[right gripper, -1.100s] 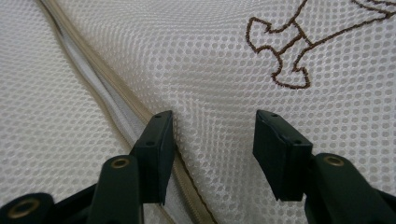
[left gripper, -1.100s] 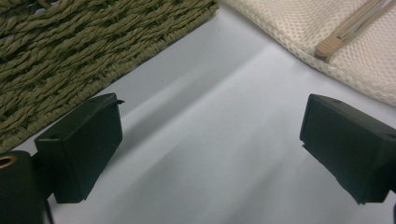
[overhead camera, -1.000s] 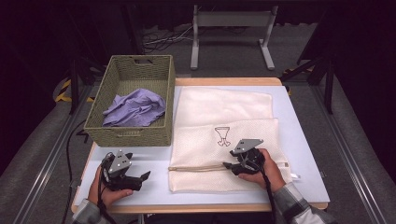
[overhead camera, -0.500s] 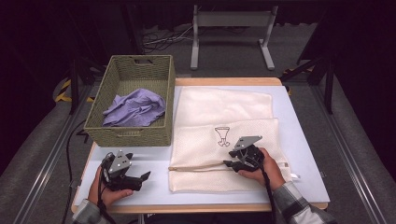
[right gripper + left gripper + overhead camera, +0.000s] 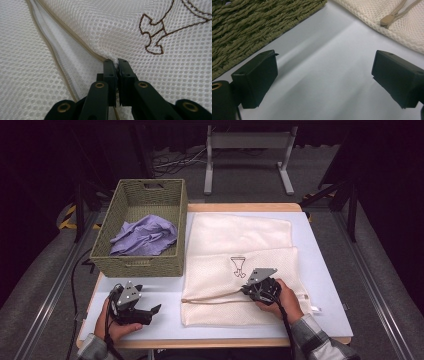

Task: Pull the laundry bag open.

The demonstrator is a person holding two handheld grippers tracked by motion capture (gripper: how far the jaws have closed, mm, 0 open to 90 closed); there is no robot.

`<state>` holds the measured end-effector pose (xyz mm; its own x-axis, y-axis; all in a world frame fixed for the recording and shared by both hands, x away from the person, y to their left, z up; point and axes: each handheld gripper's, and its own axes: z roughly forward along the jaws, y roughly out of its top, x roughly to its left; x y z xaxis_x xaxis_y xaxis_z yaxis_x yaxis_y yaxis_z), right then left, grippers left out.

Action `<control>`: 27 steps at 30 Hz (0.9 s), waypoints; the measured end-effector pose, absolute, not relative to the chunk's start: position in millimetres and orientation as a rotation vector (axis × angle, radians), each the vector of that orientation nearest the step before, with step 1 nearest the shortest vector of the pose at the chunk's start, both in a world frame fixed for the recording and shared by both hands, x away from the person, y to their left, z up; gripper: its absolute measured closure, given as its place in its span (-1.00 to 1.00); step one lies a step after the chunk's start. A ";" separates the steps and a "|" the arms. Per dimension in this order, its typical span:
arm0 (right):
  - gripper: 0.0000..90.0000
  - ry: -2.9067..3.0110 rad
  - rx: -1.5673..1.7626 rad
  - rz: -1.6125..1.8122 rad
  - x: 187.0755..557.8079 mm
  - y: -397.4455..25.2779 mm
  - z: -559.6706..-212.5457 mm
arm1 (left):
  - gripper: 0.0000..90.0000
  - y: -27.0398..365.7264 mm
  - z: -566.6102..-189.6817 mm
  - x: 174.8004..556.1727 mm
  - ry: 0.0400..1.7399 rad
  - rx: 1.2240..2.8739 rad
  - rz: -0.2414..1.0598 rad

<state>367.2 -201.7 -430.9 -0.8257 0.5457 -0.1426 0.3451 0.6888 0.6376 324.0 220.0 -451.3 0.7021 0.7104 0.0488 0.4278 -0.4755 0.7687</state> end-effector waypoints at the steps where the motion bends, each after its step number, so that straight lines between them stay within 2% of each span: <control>1: 0.93 2.570 0.688 0.881 365.8 -201.6 -429.5 | -0.84 220.1 -451.2 323.8 0.864 2.138 0.469; 27: 0.93 2.384 0.619 1.068 340.3 -208.0 -389.9 | -0.83 218.8 -451.6 323.6 0.852 2.145 0.466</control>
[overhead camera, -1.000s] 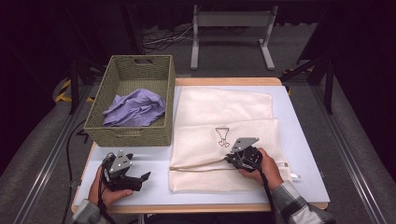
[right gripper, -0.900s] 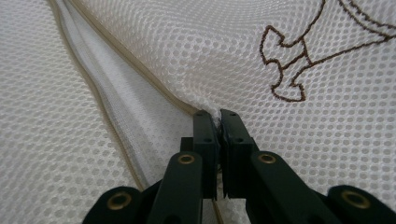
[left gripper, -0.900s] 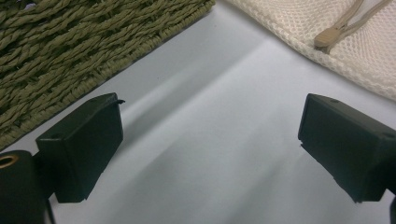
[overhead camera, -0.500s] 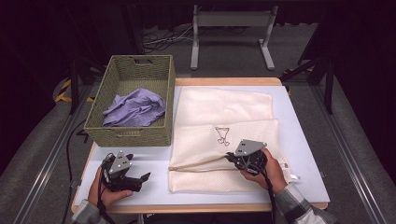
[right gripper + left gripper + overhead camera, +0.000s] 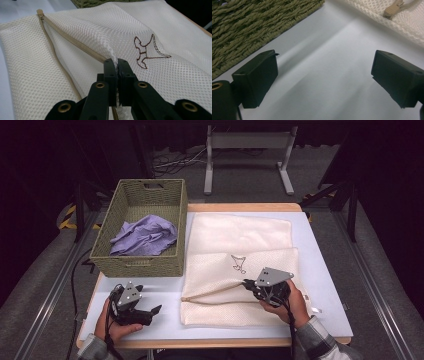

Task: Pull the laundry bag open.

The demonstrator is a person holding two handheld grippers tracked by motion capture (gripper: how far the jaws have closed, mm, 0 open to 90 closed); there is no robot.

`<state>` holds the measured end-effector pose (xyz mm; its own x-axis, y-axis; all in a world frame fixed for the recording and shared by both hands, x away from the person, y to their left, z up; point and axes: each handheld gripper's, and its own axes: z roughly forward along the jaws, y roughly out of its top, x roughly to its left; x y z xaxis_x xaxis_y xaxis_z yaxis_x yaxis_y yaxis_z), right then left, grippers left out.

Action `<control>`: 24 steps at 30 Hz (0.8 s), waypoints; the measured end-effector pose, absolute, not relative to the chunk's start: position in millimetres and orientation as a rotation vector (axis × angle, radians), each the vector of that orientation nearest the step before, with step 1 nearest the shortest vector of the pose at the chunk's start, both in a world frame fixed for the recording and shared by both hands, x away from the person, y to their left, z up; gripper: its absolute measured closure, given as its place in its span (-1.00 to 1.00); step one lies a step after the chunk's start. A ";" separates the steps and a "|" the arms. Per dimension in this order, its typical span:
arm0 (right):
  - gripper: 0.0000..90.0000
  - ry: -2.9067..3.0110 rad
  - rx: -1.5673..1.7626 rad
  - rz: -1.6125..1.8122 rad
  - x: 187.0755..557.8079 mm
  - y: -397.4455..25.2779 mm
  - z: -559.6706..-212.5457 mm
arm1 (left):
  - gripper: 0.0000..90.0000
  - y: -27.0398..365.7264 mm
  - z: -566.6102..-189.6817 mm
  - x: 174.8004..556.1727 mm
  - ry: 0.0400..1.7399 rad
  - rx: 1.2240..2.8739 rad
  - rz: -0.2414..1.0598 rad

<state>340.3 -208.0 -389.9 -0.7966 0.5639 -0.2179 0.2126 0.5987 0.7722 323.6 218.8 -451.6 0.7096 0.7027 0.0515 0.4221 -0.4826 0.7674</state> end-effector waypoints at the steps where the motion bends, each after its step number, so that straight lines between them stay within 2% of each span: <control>1: 0.93 2.379 0.618 1.071 340.3 -207.9 -389.4 | -0.83 218.8 -451.7 323.8 0.853 2.144 0.464; 24: 0.94 2.323 0.611 1.137 345.0 -206.3 -375.4 | -0.84 220.9 -452.6 324.5 0.862 2.137 0.463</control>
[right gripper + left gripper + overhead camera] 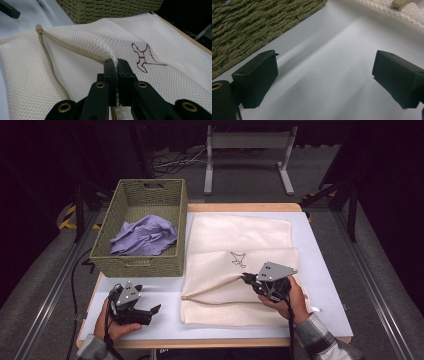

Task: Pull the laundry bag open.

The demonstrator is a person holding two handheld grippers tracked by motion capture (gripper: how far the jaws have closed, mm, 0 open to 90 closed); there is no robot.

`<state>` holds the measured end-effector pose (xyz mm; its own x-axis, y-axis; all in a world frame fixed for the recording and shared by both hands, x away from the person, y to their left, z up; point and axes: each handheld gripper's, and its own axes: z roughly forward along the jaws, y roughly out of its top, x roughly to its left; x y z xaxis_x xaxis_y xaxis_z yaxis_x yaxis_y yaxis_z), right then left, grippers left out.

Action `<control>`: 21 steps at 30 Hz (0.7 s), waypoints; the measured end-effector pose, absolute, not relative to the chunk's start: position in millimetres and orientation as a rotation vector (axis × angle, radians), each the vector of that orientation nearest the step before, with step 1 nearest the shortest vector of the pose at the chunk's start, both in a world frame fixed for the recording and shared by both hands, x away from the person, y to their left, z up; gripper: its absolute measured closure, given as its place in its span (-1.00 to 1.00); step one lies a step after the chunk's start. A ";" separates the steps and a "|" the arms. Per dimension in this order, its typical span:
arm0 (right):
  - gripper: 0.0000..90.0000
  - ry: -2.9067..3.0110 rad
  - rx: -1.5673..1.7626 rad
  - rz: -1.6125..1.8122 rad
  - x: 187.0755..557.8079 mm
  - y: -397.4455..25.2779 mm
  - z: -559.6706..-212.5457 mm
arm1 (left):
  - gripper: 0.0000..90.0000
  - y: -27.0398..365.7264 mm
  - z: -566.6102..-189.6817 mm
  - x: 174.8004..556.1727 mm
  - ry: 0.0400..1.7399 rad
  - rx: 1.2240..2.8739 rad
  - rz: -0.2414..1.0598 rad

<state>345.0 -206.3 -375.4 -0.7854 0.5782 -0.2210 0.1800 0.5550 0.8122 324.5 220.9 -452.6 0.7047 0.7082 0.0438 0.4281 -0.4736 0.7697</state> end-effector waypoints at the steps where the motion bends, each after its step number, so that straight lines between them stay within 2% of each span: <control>1: 0.94 2.321 0.611 1.136 344.9 -206.1 -374.7 | -0.84 220.8 -452.6 324.4 0.861 2.138 0.463; 21: 0.94 2.290 0.589 1.157 345.3 -198.9 -363.9 | -0.84 221.1 -452.9 323.3 0.863 2.141 0.466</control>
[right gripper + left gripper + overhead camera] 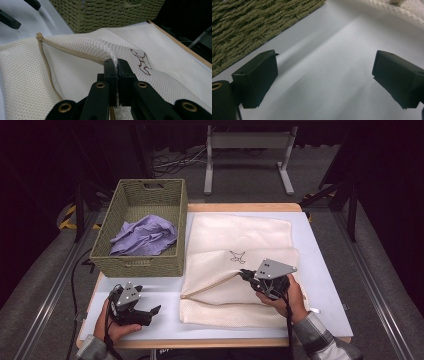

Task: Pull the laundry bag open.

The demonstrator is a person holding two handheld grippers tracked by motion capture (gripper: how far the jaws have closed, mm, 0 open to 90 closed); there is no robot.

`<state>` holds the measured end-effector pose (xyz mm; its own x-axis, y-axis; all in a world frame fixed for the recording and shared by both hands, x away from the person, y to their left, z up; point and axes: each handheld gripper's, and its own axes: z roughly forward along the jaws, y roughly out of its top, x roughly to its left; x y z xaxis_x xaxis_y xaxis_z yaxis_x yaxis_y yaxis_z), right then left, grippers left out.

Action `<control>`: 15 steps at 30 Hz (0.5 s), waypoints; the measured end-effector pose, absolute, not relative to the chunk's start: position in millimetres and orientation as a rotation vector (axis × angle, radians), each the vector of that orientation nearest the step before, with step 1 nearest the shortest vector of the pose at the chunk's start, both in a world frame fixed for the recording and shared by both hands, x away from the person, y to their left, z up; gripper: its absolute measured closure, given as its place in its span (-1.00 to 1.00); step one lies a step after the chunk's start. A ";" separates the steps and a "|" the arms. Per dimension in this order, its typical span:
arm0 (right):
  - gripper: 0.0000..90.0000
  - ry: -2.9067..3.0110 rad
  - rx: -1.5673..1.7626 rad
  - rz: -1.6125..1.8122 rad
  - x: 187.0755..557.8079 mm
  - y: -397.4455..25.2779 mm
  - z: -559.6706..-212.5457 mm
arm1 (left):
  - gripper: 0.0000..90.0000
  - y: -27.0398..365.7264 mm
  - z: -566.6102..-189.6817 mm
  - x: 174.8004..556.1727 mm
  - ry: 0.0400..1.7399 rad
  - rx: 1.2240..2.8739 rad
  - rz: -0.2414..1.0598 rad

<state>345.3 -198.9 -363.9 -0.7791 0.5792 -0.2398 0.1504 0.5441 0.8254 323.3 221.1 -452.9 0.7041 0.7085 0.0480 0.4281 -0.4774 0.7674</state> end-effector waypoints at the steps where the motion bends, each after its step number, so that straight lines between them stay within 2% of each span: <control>1: 0.94 2.290 0.589 1.157 345.3 -198.9 -363.9 | -0.84 221.1 -452.9 323.3 0.863 2.141 0.466; 15: 0.94 2.251 0.556 1.172 347.2 -191.1 -353.8 | -0.84 221.4 -452.9 323.6 0.865 2.133 0.458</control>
